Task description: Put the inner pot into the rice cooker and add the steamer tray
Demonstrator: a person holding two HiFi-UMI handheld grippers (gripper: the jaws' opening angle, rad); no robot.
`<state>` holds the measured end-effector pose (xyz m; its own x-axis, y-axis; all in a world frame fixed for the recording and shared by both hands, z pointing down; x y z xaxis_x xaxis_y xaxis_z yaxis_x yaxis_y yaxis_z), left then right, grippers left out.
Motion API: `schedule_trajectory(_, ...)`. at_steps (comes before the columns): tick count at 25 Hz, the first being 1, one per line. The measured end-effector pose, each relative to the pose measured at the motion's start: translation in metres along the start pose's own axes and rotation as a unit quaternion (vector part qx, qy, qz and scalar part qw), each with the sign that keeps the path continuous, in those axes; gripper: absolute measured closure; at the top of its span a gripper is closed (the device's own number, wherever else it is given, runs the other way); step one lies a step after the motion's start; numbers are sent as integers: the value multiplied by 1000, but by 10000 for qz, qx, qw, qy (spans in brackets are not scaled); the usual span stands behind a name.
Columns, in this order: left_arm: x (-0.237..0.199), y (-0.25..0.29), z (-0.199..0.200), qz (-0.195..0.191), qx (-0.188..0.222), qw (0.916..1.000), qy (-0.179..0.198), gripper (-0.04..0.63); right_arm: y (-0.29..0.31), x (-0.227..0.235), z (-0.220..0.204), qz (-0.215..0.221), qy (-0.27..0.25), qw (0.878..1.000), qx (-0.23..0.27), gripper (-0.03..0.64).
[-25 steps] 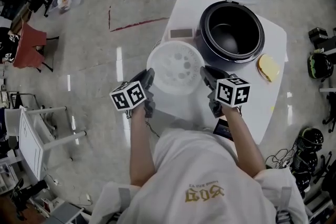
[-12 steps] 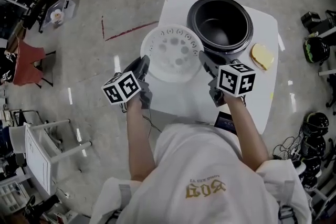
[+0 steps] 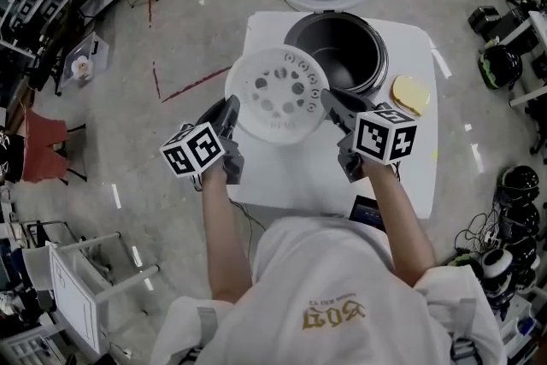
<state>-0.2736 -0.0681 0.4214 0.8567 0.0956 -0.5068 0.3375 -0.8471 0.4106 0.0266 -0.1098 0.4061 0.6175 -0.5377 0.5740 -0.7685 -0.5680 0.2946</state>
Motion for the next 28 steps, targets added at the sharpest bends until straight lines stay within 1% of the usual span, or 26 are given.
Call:
schedule_trajectory(9,28,49,23,-547,-280,9976,324,538,-22,23,24,-461,115,9982,359,577)
schedule_trajectory(13,43,67,31,-740,-408,9957,390,537,-32,32,36,-597,187,9969,475,577)
schedule_trajectory(20,62,104,45,-1159,-695,9903,330,537,-45,47,58,-751,294,9940,736,578)
schedule_trajectory(24,77,132,50,-1293,-813,9877,329,537,-54,63,70,-930,348,9913,864,578)
schedule_trajectory(28,80,148,53,-1439,-941,9847,288,534,-54,71,76,-1082,499,9875,1031,578)
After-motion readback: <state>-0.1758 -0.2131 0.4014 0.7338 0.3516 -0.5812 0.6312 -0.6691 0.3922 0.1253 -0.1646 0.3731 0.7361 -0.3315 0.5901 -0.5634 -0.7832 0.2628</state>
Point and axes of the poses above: the fingertips, and each gripper's own axes: y forward along the fingers, x to its right, z out of its top, the point moved 9 cm from there along -y, backward along the fingers, and after that the axes turned 1 degree about z, right-handed, at the moved point
